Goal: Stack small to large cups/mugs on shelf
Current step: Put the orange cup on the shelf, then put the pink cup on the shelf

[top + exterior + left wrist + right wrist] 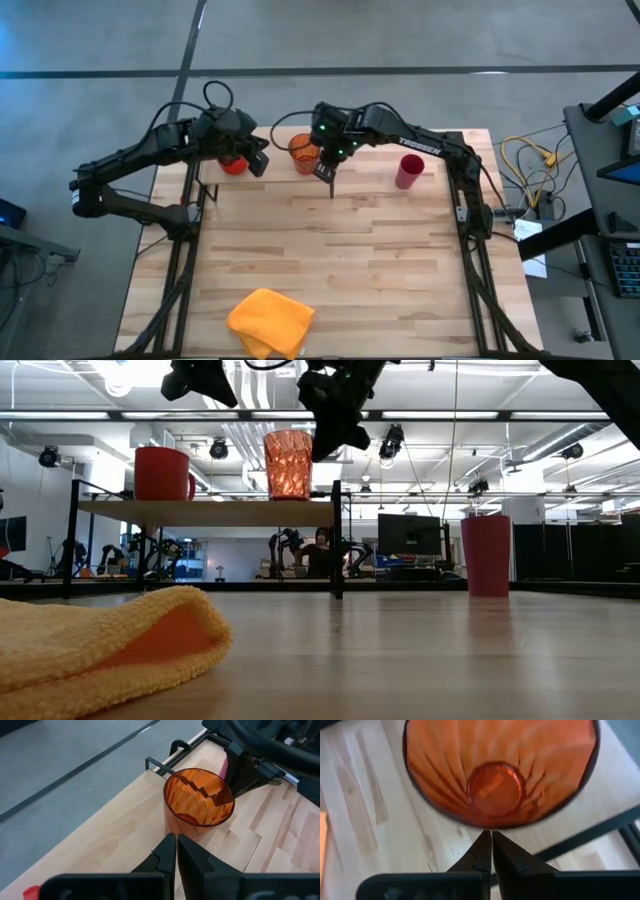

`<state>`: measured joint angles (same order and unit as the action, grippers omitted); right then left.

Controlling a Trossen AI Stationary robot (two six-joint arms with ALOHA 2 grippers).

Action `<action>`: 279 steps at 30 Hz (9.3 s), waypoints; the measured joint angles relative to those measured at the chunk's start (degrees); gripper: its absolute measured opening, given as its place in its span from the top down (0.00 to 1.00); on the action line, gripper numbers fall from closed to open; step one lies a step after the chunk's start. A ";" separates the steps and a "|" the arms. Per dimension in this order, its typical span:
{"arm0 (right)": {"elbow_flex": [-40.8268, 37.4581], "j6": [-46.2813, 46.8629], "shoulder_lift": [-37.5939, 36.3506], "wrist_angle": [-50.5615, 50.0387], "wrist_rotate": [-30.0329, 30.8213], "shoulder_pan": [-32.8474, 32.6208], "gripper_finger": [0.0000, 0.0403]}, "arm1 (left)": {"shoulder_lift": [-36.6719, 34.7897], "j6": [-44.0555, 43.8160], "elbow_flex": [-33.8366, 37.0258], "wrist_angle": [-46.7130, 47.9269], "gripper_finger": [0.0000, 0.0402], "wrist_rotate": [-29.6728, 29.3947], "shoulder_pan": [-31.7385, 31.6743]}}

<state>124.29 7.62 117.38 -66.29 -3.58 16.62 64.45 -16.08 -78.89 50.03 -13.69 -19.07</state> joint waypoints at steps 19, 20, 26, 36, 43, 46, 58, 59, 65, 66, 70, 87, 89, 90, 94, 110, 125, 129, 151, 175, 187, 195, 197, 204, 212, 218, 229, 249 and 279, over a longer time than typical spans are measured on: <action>-0.16 -0.09 2.54 11.51 0.00 0.14 0.98 | -0.17 0.51 0.00 -0.03 1.00 0.02 0.00; -0.16 -0.08 2.43 10.06 0.39 0.14 0.98 | -0.18 0.52 0.00 -0.01 1.00 0.02 0.00; -0.19 -0.60 1.86 5.75 5.12 0.71 0.98 | -0.42 0.50 0.00 -0.05 1.00 0.01 0.00; -1.11 -1.23 2.67 14.26 1.88 1.78 0.98 | -0.42 0.49 0.00 -0.15 1.00 0.00 0.00; -1.16 -1.22 2.67 20.31 1.04 1.78 0.98 | -0.42 0.48 0.00 -0.34 1.00 -0.02 0.00; -1.16 -0.69 2.67 22.66 -1.44 1.80 0.98 | -0.42 0.48 0.00 -0.34 1.00 -0.01 0.00; -1.22 -0.13 2.26 20.25 -2.34 1.14 0.98 | -0.61 1.68 0.00 -0.25 1.00 -0.31 0.00; -0.76 -0.13 2.08 18.05 -2.15 1.14 0.98 | -0.68 1.68 0.00 -0.23 1.00 -0.31 0.00; 2.32 -0.53 -1.81 0.15 4.32 0.52 0.98 | -0.83 1.90 0.00 -0.21 1.00 -0.33 0.00; 2.48 -0.30 -2.90 -3.87 5.93 0.23 0.98 | -0.83 1.92 0.00 -0.21 1.00 -0.31 0.00; 2.24 2.94 -6.91 -17.87 10.14 -0.73 0.98 | -0.85 2.06 0.00 -0.19 1.00 -0.17 0.00; -12.87 -1.10 -15.34 -23.81 9.97 -0.11 0.98 | -0.76 7.76 0.00 -1.61 1.00 5.53 0.00; -15.32 -2.30 -15.23 -23.76 11.29 -0.12 0.98 | -0.62 7.66 0.00 -1.57 1.00 5.51 0.00; -16.36 -2.72 -15.12 -23.75 11.99 -0.10 0.98 | -0.54 7.61 0.00 -1.56 1.00 5.51 0.00; -20.08 -2.55 -15.12 -23.85 12.64 0.07 0.98 | -0.48 7.60 0.00 -1.55 0.97 5.51 0.00; -23.46 -2.92 -21.78 -23.74 11.42 0.66 0.98 | -0.48 7.48 0.00 -1.56 0.67 5.46 0.00; -19.25 -7.27 -28.20 -23.33 23.11 0.64 0.98 | -0.50 4.35 0.00 -1.56 0.66 5.29 0.00; -16.50 -6.69 -28.05 -23.10 23.11 0.66 0.98 | -0.50 4.30 0.00 -1.56 0.66 5.29 0.00; -4.91 -10.52 -27.71 -21.24 23.11 0.66 0.98 | -0.50 2.81 0.00 -1.58 0.66 5.51 0.00; -1.92 -19.30 -27.71 -21.76 21.65 0.50 0.89 | -0.50 2.73 0.00 -1.54 0.66 5.60 0.00; -2.23 -16.09 -27.71 -21.49 21.07 0.51 0.71 | -0.50 2.73 0.00 -1.52 0.66 5.60 0.00; -2.23 -11.71 -27.71 -21.31 21.16 0.51 0.73 | -0.20 2.75 0.00 -1.54 0.66 5.57 0.00; -2.24 -11.50 -27.71 -21.31 21.16 0.51 0.74 | -0.07 2.75 0.01 -1.51 0.66 5.57 0.00; -2.28 -10.87 -27.71 -16.99 21.16 0.53 0.75 | 1.71 2.80 0.02 -1.53 0.66 5.57 0.02; -2.51 -7.31 -27.71 -23.46 23.93 0.57 0.76 | 3.89 2.91 0.02 -1.50 0.66 5.90 0.02; -7.89 0.51 -28.51 -23.59 23.62 2.18 0.76 | 3.72 2.86 -0.42 -1.48 0.67 5.94 0.02; -30.74 3.03 -27.64 -23.79 15.12 7.51 0.76 | 2.49 2.93 -6.35 -1.61 0.67 6.21 0.02; -40.33 -0.02 -28.04 -18.04 12.53 9.32 0.83 | 1.90 2.97 -7.06 -1.52 0.67 6.21 0.02; -49.40 4.37 -27.32 -10.82 12.16 11.33 0.83 | 1.90 2.97 -6.99 -1.52 0.67 6.58 0.02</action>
<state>74.89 11.99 90.06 -77.11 8.58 27.94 66.35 -13.10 -85.89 48.51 -7.11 -19.05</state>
